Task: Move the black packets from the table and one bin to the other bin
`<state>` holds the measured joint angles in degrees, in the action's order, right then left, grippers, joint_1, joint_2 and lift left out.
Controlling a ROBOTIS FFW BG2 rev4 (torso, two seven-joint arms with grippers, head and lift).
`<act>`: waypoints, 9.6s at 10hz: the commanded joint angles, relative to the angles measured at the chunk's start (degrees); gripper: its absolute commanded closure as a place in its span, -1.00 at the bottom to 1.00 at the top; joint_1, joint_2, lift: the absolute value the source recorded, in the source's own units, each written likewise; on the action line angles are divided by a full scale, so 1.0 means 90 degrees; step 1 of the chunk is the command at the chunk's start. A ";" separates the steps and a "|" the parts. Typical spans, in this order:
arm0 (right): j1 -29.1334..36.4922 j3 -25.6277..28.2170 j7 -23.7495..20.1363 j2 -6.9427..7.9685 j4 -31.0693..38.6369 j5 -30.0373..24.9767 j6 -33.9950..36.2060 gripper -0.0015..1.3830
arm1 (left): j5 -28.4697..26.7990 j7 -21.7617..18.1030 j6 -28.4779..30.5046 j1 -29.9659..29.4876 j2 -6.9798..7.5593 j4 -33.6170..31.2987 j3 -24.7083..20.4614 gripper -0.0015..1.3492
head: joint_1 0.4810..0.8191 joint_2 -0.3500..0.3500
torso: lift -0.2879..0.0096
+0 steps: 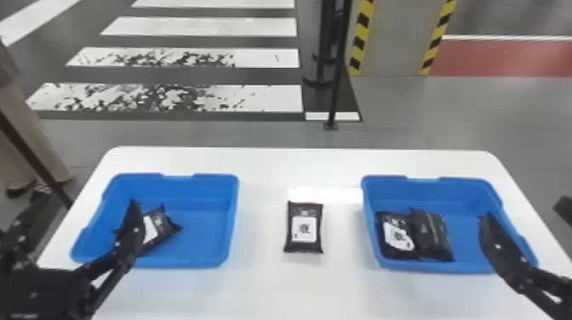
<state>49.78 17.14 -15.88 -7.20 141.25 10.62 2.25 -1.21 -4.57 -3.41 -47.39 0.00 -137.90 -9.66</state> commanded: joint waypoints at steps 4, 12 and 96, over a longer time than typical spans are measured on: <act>-0.0031 0.0025 -0.0003 -0.0011 -0.0031 0.0026 0.0015 -0.76 | 0.0059 -0.0010 -0.0106 0.0016 -0.0016 0.0080 0.0007 -0.73 | 0.27 0.01 | 0.20; -0.2437 -0.0813 -0.0902 -0.0558 -0.0406 -0.0710 0.2281 -0.76 | 0.0147 -0.0059 -0.0090 0.0109 -0.0016 0.0205 0.0070 -0.73 | 0.27 0.23 | 0.20; -0.3562 -0.1003 -0.2093 -0.0685 -0.2296 0.1410 0.2719 -0.85 | 0.1138 -0.2910 0.3722 0.3375 0.0303 0.2127 0.0375 0.80 | 0.27 -0.11 | 0.20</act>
<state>19.47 10.09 -34.70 -12.84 120.43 21.68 25.37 8.62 -30.72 30.31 -17.20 2.65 -118.75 -7.38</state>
